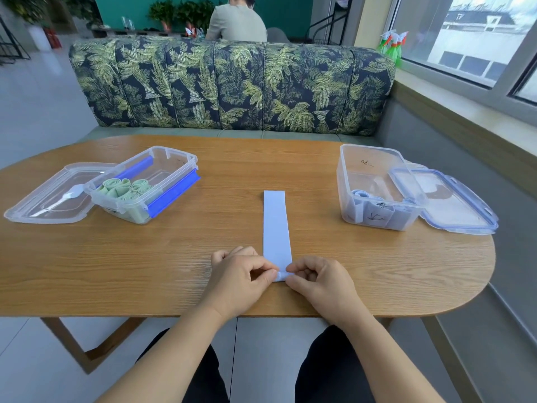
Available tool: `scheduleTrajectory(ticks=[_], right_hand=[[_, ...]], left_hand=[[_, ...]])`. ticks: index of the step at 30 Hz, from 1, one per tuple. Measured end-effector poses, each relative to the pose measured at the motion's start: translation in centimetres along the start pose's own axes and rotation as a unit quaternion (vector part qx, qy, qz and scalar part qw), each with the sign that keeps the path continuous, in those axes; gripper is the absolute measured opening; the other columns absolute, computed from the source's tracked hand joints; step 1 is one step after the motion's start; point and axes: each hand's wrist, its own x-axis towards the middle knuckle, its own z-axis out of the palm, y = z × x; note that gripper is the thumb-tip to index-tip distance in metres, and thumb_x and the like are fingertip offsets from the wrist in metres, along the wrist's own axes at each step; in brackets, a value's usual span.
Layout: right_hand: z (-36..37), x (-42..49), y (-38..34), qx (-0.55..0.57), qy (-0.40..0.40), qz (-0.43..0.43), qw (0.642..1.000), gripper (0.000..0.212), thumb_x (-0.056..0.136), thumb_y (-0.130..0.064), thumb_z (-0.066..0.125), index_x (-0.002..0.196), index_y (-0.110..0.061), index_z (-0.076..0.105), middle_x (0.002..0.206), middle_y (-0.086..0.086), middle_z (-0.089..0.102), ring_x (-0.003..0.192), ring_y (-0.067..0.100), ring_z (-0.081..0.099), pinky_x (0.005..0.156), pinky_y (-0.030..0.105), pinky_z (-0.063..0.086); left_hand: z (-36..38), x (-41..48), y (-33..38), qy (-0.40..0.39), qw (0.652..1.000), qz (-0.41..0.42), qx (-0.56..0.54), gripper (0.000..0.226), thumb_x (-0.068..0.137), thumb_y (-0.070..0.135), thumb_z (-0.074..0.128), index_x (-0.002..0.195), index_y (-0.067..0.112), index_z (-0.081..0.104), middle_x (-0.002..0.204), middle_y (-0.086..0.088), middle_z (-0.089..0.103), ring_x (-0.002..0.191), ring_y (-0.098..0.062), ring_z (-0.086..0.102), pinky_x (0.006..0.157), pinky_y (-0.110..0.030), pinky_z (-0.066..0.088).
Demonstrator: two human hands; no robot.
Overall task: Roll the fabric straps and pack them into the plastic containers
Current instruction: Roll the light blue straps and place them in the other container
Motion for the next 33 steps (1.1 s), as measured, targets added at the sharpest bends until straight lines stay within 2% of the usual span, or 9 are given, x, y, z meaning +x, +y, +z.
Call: scheduleTrajectory(ticks=[5,8,11,16,18,22,26,28,33], right_hand=[[-0.4,0.6,0.2,-0.023,-0.027,0.009,0.999,0.01,0.085,-0.033,0.07,0.078,-0.039,0.066,0.055,-0.031,0.054,0.057,-0.002,0.05,0.061,0.022,0.037],[-0.6,1.0,0.2,-0.033,-0.032,0.013,0.999,0.011,0.085,-0.036,0.07,0.076,-0.041,0.067,0.056,-0.027,0.056,0.059,-0.001,0.051,0.062,0.021,0.037],[-0.5,1.1,0.2,-0.035,-0.028,0.015,0.999,0.011,0.086,-0.037,0.068,0.075,-0.04,0.067,0.059,-0.028,0.058,0.062,-0.002,0.053,0.063,0.02,0.038],[-0.1,1.0,0.5,0.025,0.013,0.031,0.999,0.003,0.084,-0.032,0.071,0.085,-0.033,0.069,0.075,-0.018,0.07,0.071,0.003,0.062,0.076,0.034,0.051],[-0.1,1.1,0.5,0.023,0.011,0.031,0.999,0.004,0.084,-0.029,0.071,0.084,-0.033,0.069,0.073,-0.02,0.069,0.069,0.003,0.06,0.076,0.036,0.052],[-0.2,1.4,0.3,0.008,0.012,0.04,0.999,0.009,0.085,-0.03,0.069,0.077,-0.036,0.068,0.065,-0.021,0.065,0.067,0.003,0.058,0.073,0.035,0.05],[-0.1,1.8,-0.1,-0.011,0.012,0.061,0.998,0.016,0.086,-0.033,0.066,0.071,-0.039,0.065,0.059,-0.025,0.062,0.069,0.005,0.058,0.073,0.033,0.049],[-0.1,1.9,-0.3,-0.015,0.014,0.067,0.998,0.015,0.086,-0.034,0.065,0.073,-0.039,0.066,0.058,-0.02,0.062,0.07,0.007,0.059,0.072,0.032,0.048],[0.4,1.6,-0.5,-0.043,0.066,0.063,0.995,0.008,0.086,-0.039,0.065,0.079,-0.037,0.063,0.06,-0.014,0.063,0.071,0.004,0.06,0.064,0.026,0.043]], left_hand=[[0.0,-0.2,-0.3,0.011,1.0,0.008,-0.015,0.015,0.071,0.057,0.051,0.079,0.047,0.058,0.08,0.021,0.061,0.092,0.002,0.053,0.09,-0.023,0.019],[0.1,-0.3,-0.6,0.001,1.0,0.017,-0.009,0.019,0.07,0.052,0.054,0.084,0.04,0.058,0.09,0.021,0.059,0.093,0.003,0.054,0.092,-0.023,0.019],[0.2,-0.2,-0.8,-0.004,1.0,0.007,-0.017,0.019,0.07,0.053,0.053,0.08,0.039,0.062,0.097,0.023,0.058,0.093,0.001,0.054,0.093,-0.023,0.02],[0.3,0.0,-0.5,0.012,1.0,-0.016,-0.014,0.012,0.073,0.056,0.052,0.073,0.046,0.058,0.078,0.024,0.059,0.089,0.004,0.051,0.087,-0.024,0.02],[0.3,0.1,-0.4,0.012,1.0,-0.023,-0.014,0.006,0.074,0.052,0.056,0.071,0.047,0.057,0.077,0.022,0.059,0.088,0.004,0.051,0.085,-0.025,0.019],[0.4,0.1,-0.4,0.019,0.999,-0.021,-0.025,0.017,0.073,0.058,0.046,0.074,0.047,0.059,0.079,0.022,0.059,0.087,0.006,0.051,0.086,-0.025,0.021],[0.3,0.2,-0.5,0.008,0.997,-0.016,-0.069,0.019,0.077,0.044,0.058,0.094,0.039,0.066,0.088,0.022,0.059,0.086,0.004,0.055,0.092,-0.035,0.038],[0.2,0.2,-0.4,0.0,0.997,-0.017,-0.081,0.015,0.078,0.036,0.061,0.091,0.039,0.064,0.092,0.022,0.059,0.085,0.001,0.056,0.09,-0.039,0.043],[0.4,0.5,-0.3,0.006,0.996,-0.046,-0.081,0.01,0.081,0.038,0.061,0.085,0.036,0.069,0.09,0.025,0.06,0.08,0.002,0.057,0.087,-0.042,0.047]])
